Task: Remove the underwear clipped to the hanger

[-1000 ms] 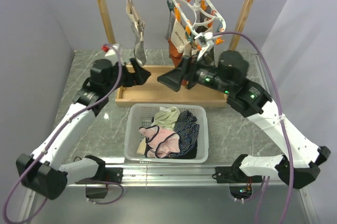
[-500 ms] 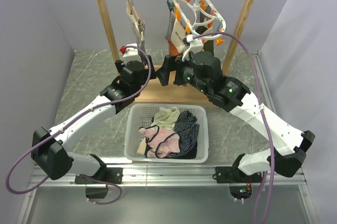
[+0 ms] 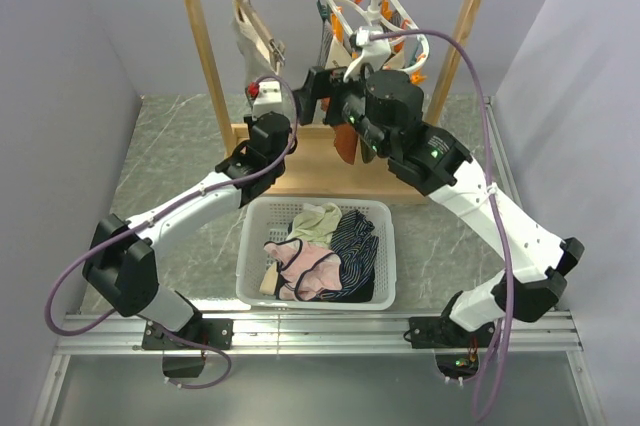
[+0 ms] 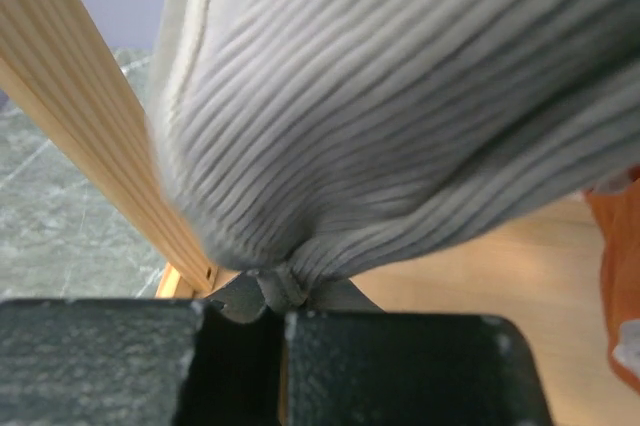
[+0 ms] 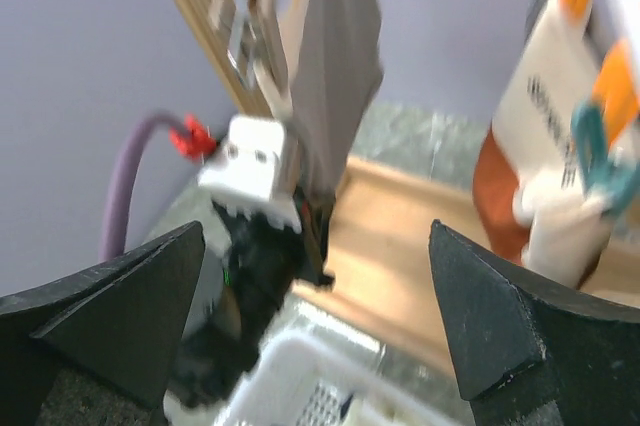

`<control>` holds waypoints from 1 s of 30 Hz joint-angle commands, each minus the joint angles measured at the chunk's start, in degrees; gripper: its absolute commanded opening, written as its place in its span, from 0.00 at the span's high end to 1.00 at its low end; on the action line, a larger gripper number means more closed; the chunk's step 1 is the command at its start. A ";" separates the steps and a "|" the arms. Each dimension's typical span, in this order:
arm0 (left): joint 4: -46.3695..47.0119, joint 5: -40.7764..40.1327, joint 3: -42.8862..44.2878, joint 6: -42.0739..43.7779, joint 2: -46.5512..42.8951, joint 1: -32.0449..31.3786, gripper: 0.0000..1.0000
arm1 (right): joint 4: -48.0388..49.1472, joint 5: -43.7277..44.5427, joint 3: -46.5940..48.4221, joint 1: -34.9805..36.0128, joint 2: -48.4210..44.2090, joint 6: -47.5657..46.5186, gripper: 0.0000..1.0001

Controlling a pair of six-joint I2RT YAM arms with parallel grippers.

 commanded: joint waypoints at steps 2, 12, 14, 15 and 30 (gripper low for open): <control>4.42 -2.43 1.23 3.19 -1.64 -1.55 0.99 | 6.37 1.73 7.79 0.45 3.93 -6.57 0.00; 4.07 -3.04 1.14 3.72 -2.70 -3.05 0.99 | 15.24 0.23 14.65 0.19 11.23 -15.63 0.00; 3.72 -2.95 0.96 3.54 -3.22 -3.14 0.99 | 12.80 -2.12 19.99 -1.03 14.73 -15.29 0.00; 3.54 -2.95 1.05 3.37 -3.40 -3.14 0.99 | 9.31 -3.19 22.45 -1.48 16.15 -15.11 0.00; 3.10 -2.43 2.19 4.51 -5.16 -3.66 0.99 | 5.06 -11.54 35.13 -3.77 24.68 -12.91 0.15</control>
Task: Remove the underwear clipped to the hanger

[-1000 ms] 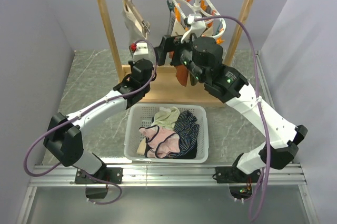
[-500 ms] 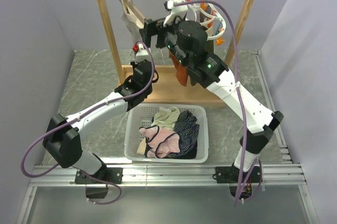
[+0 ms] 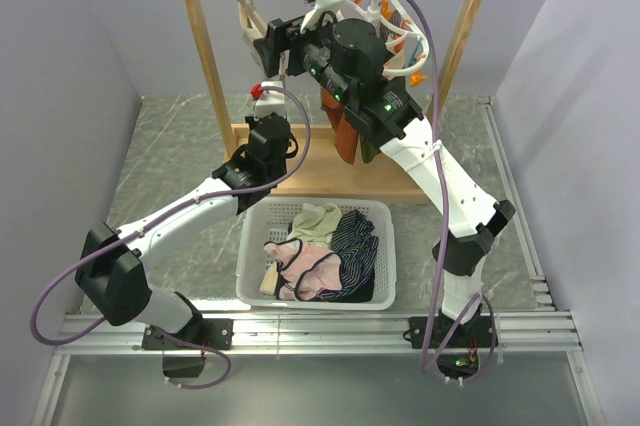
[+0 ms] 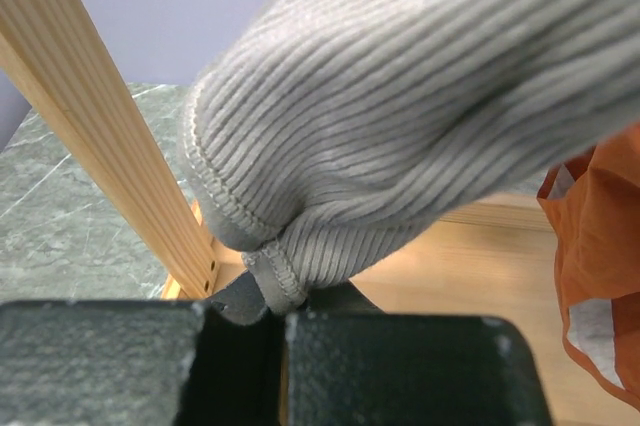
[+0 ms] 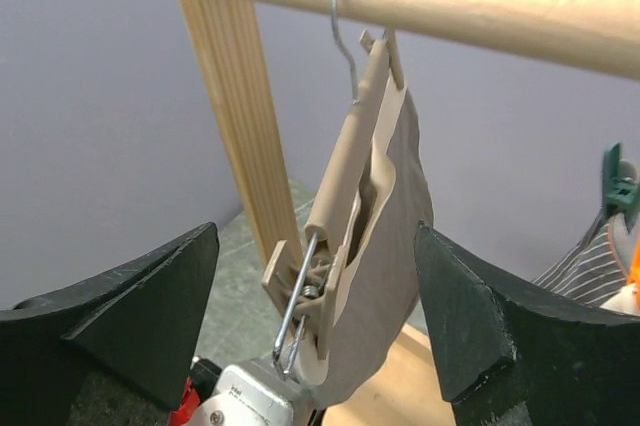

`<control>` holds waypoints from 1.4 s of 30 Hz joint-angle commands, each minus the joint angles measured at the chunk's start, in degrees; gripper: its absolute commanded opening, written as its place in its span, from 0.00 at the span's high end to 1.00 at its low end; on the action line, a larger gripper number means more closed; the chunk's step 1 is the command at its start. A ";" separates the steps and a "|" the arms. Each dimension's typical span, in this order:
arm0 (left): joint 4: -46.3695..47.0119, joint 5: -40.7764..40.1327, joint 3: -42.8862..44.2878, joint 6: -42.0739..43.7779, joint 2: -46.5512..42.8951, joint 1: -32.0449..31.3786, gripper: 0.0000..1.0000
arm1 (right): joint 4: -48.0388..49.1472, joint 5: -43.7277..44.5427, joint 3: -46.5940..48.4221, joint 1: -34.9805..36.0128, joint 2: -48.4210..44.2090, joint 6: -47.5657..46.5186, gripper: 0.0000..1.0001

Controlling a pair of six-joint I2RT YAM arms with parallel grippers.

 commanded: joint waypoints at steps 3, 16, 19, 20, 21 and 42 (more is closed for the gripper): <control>0.63 -0.22 2.81 1.17 -1.72 -0.54 0.99 | -2.36 -2.08 2.80 -0.18 0.60 0.16 0.19; 0.37 -0.48 3.51 1.69 -1.73 -1.07 0.99 | -2.98 3.10 -0.18 0.26 -0.63 -0.28 0.84; 0.46 -0.66 3.25 1.87 -1.81 -1.16 0.99 | -2.98 3.81 1.05 0.34 0.16 -0.45 1.00; 0.46 -0.83 3.34 1.96 -1.81 -1.33 0.99 | -3.24 3.81 2.09 0.26 0.51 -0.46 1.00; 0.46 -0.84 3.34 1.87 -1.81 -1.42 0.99 | -3.51 3.81 2.54 0.26 0.77 -0.37 1.00; -10.78 1.01 1.84 -3.49 -6.47 -4.93 0.99 | 5.53 -3.73 -19.23 -6.06 -17.23 11.12 0.00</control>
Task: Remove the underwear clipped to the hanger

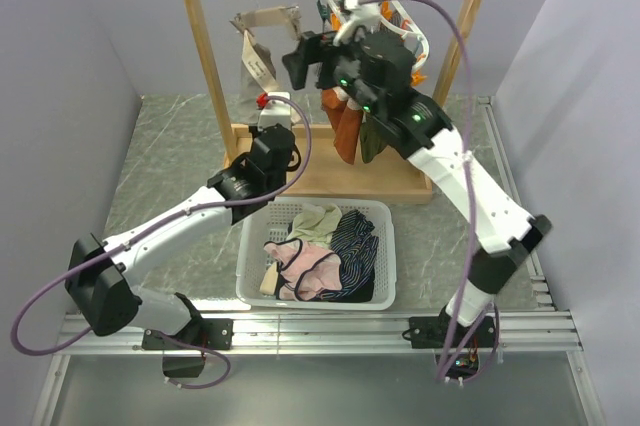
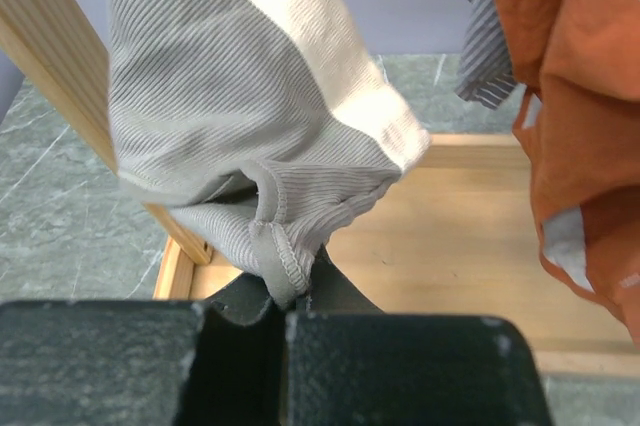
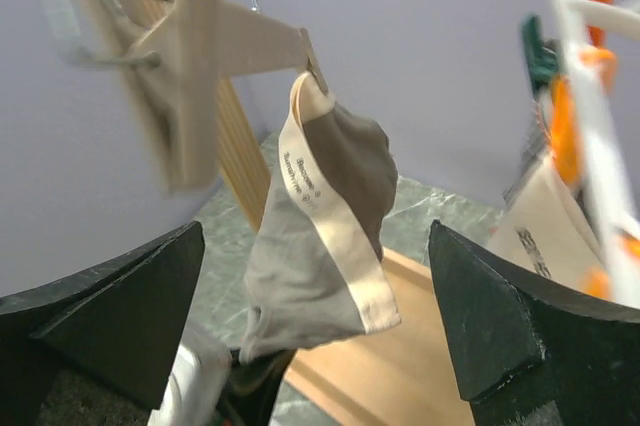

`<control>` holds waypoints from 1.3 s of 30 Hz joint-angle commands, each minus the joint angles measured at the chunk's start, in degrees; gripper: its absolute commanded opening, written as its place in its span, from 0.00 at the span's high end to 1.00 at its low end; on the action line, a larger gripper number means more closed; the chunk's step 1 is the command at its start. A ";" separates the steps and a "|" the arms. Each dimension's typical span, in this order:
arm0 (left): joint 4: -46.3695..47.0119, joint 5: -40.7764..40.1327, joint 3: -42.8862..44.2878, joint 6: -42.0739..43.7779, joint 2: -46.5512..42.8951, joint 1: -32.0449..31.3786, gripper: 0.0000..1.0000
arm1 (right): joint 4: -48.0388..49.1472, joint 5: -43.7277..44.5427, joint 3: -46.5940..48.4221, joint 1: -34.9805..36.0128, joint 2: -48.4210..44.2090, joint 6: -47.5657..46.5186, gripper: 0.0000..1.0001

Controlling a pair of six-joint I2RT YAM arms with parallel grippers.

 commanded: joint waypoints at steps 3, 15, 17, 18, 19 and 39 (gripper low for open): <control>-4.52 1.80 3.87 -2.64 -3.81 -1.52 0.99 | 9.05 -6.81 -10.20 -5.05 -13.14 7.78 0.00; -18.68 10.50 8.01 -12.48 -16.01 -3.72 0.99 | 13.63 -14.63 -31.31 -10.24 -23.89 13.51 0.00; -21.05 13.04 7.84 -15.02 -18.04 -3.90 0.99 | 11.00 -18.58 -29.74 -10.51 -22.40 13.77 0.00; -21.75 13.92 7.66 -15.65 -20.14 -3.90 0.99 | 10.46 -20.34 -29.12 -10.60 -20.74 13.86 0.00; -22.28 15.85 7.66 -16.35 -20.94 -3.99 0.99 | 10.20 -21.84 -27.89 -10.68 -19.94 14.21 0.00; -41.01 32.72 31.56 -31.20 -30.71 -3.90 0.99 | 21.80 -30.91 -25.77 -6.21 -12.19 28.19 0.00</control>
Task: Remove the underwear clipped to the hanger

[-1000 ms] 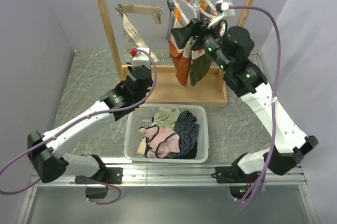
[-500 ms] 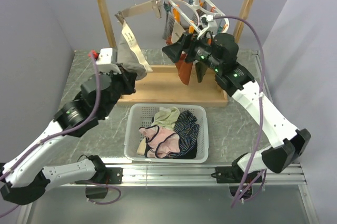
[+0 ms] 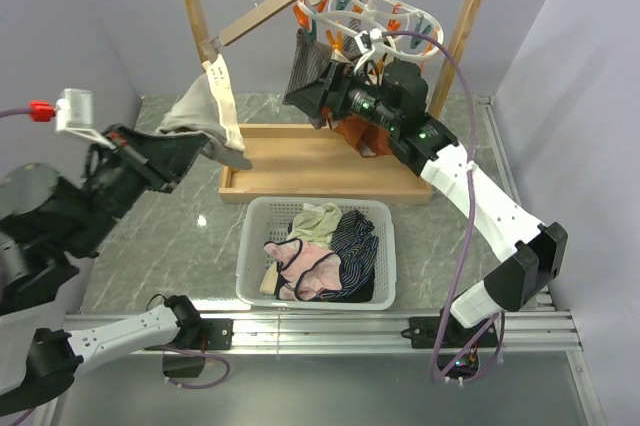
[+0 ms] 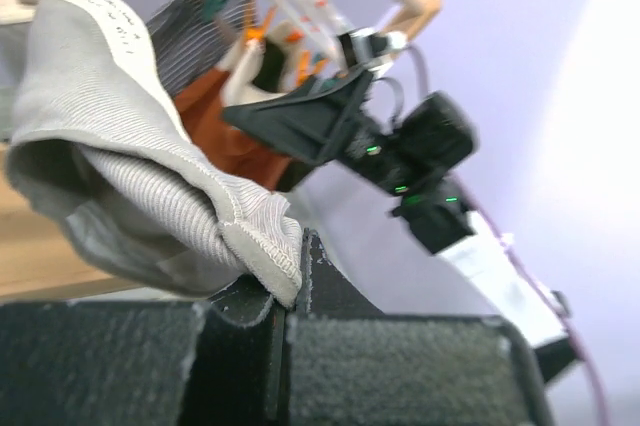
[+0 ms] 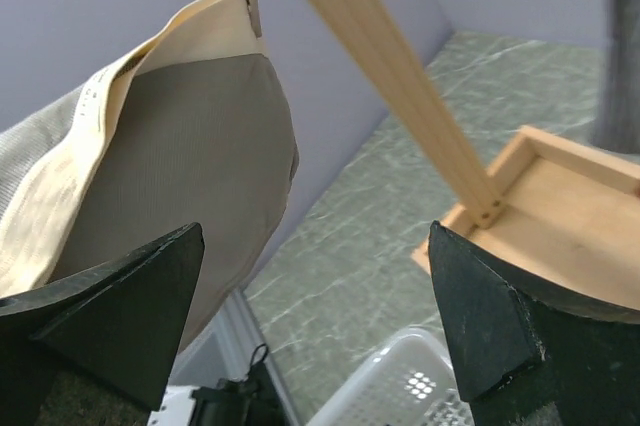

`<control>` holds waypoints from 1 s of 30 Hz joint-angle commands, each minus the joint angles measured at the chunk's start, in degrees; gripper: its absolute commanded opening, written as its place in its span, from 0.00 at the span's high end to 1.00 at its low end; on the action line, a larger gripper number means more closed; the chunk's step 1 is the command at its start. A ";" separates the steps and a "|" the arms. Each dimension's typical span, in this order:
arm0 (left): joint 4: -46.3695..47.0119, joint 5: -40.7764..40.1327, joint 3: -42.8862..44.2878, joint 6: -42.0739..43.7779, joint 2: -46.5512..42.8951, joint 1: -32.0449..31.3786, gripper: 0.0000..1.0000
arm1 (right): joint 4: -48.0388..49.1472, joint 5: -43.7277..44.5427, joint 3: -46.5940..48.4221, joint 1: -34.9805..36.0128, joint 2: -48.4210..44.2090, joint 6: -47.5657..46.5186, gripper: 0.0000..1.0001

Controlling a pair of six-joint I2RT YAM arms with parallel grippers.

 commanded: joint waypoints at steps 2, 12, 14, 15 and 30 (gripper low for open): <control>-0.45 7.28 4.62 -5.70 0.51 -0.27 0.99 | 4.95 1.67 2.12 5.27 -4.24 0.80 0.00; 0.80 15.37 9.82 -8.00 3.23 -0.27 0.99 | 3.91 11.54 -5.98 9.42 -14.54 1.24 0.00; -0.88 15.46 7.01 -7.04 2.80 -0.27 0.99 | -1.89 11.45 -1.24 9.51 -13.49 -1.30 0.00; -0.44 15.81 5.70 -6.51 2.10 -0.27 0.99 | -3.74 11.63 0.34 9.68 -13.13 -2.01 0.00; -2.99 15.81 -4.07 4.04 5.51 -0.27 0.99 | -34.60 26.00 21.28 22.67 -5.83 -15.88 0.00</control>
